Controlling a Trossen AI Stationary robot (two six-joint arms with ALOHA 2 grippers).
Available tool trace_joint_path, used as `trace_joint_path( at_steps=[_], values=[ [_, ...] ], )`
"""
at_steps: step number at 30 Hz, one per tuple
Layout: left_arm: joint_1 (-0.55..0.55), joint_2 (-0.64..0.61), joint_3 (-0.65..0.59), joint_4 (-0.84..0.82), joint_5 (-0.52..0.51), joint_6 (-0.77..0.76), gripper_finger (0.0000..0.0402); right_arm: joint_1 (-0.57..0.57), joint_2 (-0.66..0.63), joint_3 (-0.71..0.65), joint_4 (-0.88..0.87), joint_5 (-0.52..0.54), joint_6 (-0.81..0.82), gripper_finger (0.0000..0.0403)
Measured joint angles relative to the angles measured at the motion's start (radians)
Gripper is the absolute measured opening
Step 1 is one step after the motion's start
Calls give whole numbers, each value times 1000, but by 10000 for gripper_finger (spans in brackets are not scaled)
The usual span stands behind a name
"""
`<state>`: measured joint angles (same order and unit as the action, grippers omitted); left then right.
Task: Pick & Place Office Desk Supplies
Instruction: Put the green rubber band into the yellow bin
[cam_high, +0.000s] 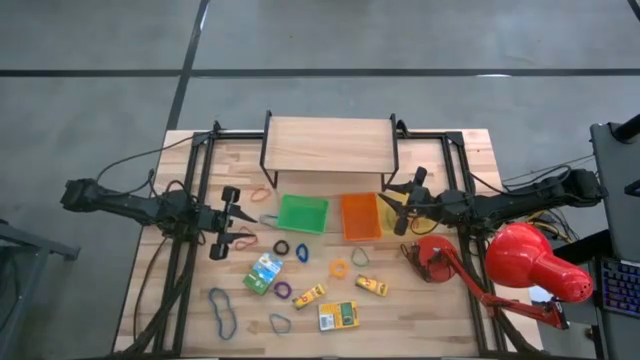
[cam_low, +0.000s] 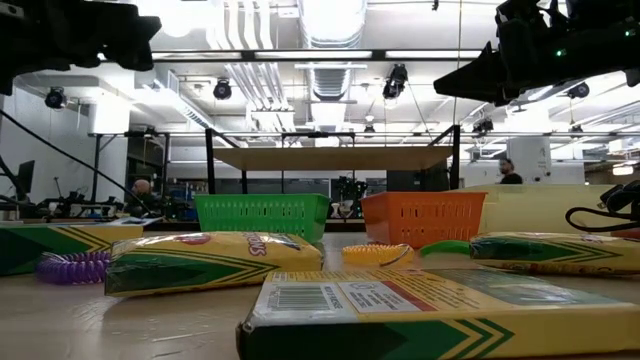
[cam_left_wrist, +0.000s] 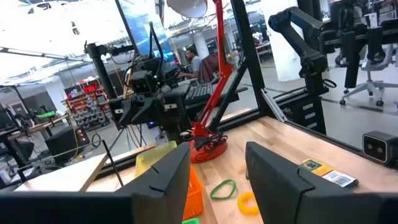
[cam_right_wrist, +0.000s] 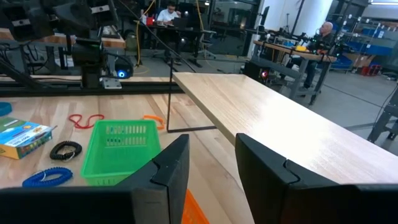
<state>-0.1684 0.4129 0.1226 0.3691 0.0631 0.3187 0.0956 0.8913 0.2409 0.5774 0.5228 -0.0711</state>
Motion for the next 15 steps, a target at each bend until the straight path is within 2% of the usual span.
trace_joint_path(
  at_steps=[15],
  values=[
    [0, 1, 2, -55, 0, -4, 159, 0, 0, 0, 0, 0, 0, 126]
  ],
)
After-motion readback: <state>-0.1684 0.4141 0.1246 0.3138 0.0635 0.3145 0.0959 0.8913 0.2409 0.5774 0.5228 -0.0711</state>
